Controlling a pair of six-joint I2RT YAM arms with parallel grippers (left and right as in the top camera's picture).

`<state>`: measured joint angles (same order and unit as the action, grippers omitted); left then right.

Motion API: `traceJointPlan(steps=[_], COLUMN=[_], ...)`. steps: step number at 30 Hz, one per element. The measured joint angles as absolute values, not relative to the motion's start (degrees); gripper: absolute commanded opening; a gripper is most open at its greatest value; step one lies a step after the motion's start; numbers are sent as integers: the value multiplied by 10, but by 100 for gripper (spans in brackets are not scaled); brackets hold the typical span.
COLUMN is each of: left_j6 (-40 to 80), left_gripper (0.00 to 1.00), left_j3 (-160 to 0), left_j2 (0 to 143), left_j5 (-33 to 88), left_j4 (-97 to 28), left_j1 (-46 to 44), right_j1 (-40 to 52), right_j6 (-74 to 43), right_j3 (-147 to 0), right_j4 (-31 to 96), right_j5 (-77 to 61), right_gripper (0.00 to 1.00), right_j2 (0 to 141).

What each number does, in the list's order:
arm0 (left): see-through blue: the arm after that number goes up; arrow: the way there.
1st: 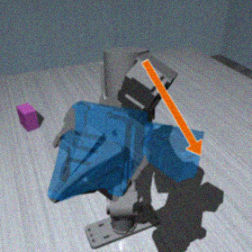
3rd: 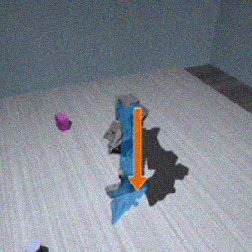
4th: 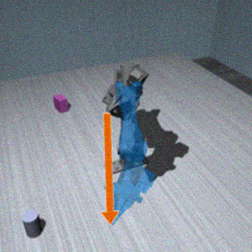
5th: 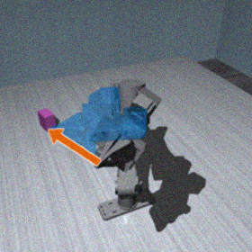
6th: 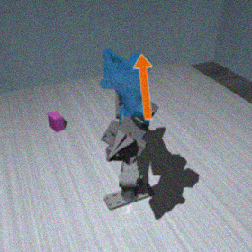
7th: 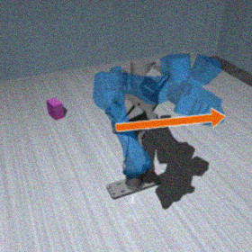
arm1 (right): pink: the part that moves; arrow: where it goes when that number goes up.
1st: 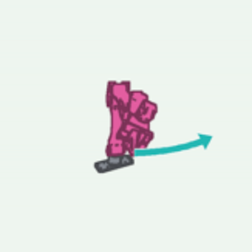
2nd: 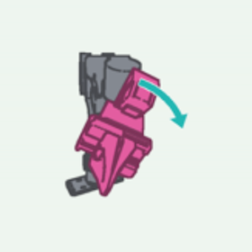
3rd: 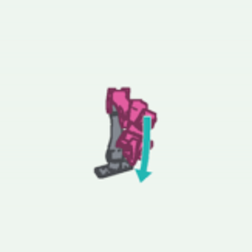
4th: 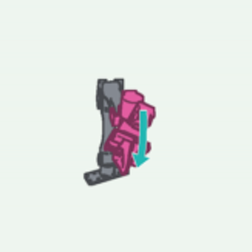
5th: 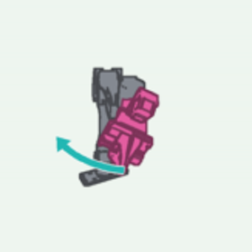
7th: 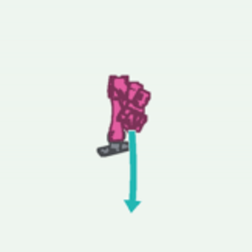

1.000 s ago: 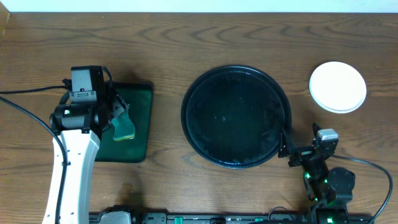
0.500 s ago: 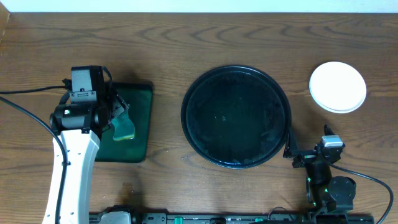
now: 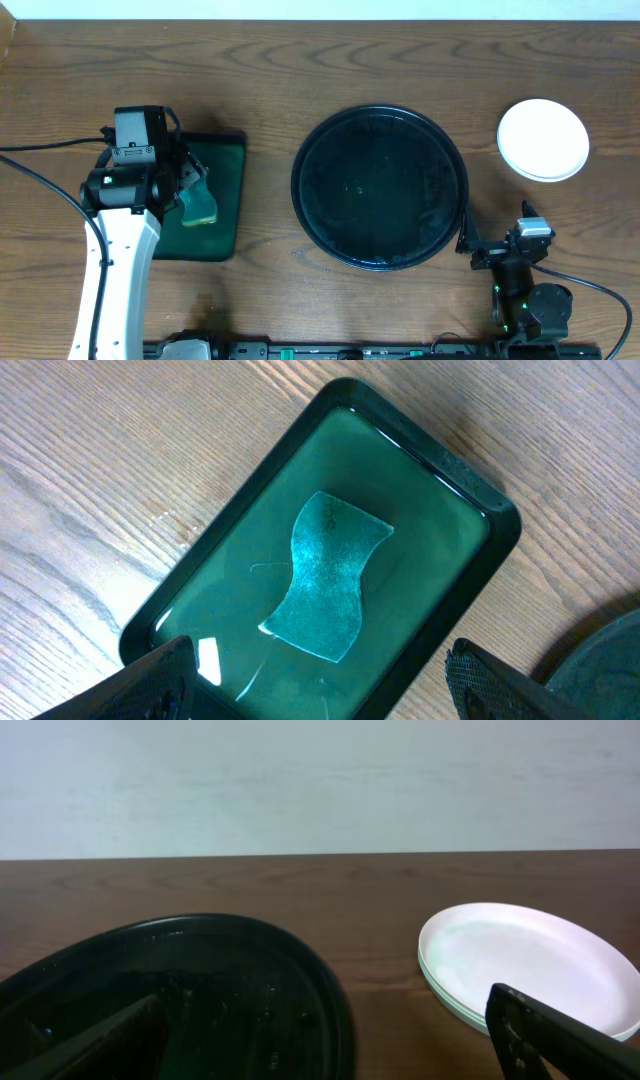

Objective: Clean dirty plates on tray and stack at the side

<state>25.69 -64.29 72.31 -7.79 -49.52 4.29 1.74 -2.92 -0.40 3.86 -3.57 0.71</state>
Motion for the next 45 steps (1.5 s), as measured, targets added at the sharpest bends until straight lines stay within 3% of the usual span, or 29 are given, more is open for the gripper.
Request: traceJointPlan(steps=[26,39,45], left_j6=[254,11,-31], left_gripper=[80,80,80], left_j3=[-641,-417,-286], left_j2=[714,340,239], left_j5=[-76,30,54], left_j4=[-521,-444,-315], left_j1=[43,43,43], right_j1=[17,17,17], right_j6=[-27,-27,-27], right_j3=[-4,-4,-4], right_j4=[39,39,39], right_j5=[-35,-31,-31], right_gripper=[99,99,99], right_j2=[7,7,7])
